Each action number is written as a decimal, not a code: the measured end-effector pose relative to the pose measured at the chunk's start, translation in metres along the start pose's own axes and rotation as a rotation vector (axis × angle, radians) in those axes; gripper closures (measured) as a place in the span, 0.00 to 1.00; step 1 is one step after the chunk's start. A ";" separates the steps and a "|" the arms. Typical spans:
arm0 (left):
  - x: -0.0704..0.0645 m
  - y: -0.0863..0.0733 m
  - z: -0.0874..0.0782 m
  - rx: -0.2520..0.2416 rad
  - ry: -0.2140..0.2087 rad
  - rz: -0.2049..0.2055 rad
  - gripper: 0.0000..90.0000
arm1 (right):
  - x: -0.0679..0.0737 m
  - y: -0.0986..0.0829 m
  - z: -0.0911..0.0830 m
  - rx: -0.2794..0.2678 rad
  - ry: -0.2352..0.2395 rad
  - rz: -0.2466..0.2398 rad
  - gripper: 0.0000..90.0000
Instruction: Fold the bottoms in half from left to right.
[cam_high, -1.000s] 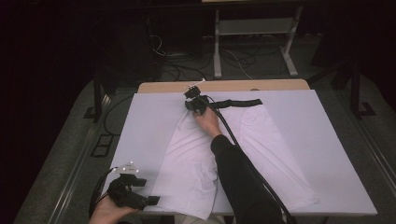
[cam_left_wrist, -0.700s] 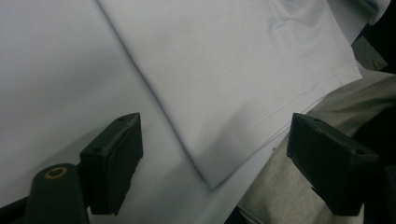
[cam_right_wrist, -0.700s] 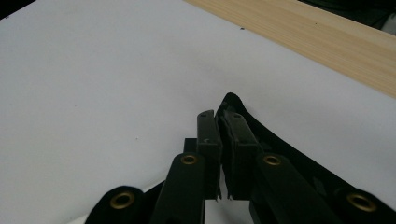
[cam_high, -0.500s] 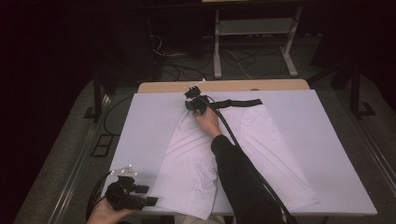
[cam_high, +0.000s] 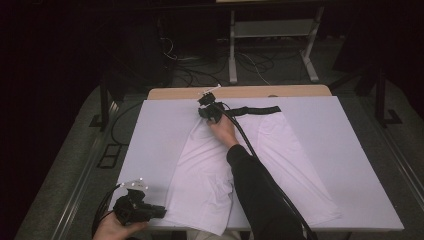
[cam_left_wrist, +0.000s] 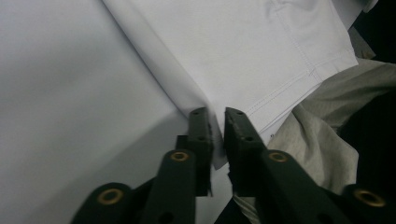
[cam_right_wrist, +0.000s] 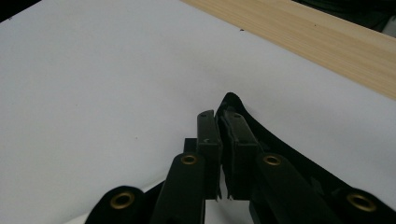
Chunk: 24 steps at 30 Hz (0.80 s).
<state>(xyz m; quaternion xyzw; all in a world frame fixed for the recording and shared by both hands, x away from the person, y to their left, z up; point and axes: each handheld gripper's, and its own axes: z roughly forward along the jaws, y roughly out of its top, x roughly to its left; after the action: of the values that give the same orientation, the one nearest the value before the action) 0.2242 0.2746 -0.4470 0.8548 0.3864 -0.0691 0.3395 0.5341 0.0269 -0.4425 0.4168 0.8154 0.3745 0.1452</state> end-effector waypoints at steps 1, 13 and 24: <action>-0.001 0.000 0.000 0.002 -0.003 0.002 0.94 | 0.000 0.000 0.000 0.000 0.000 0.000 0.94; -0.018 0.012 -0.005 -0.044 -0.033 0.098 0.97 | -0.006 0.005 -0.009 0.012 0.024 0.010 0.94; -0.037 0.024 -0.007 -0.081 -0.032 0.261 0.97 | -0.014 0.010 -0.022 0.016 0.049 0.000 0.94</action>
<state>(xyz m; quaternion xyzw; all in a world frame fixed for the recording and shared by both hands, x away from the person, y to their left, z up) 0.2144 0.2445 -0.4150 0.8821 0.2688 -0.0224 0.3862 0.5363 0.0088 -0.4211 0.4085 0.8217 0.3782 0.1220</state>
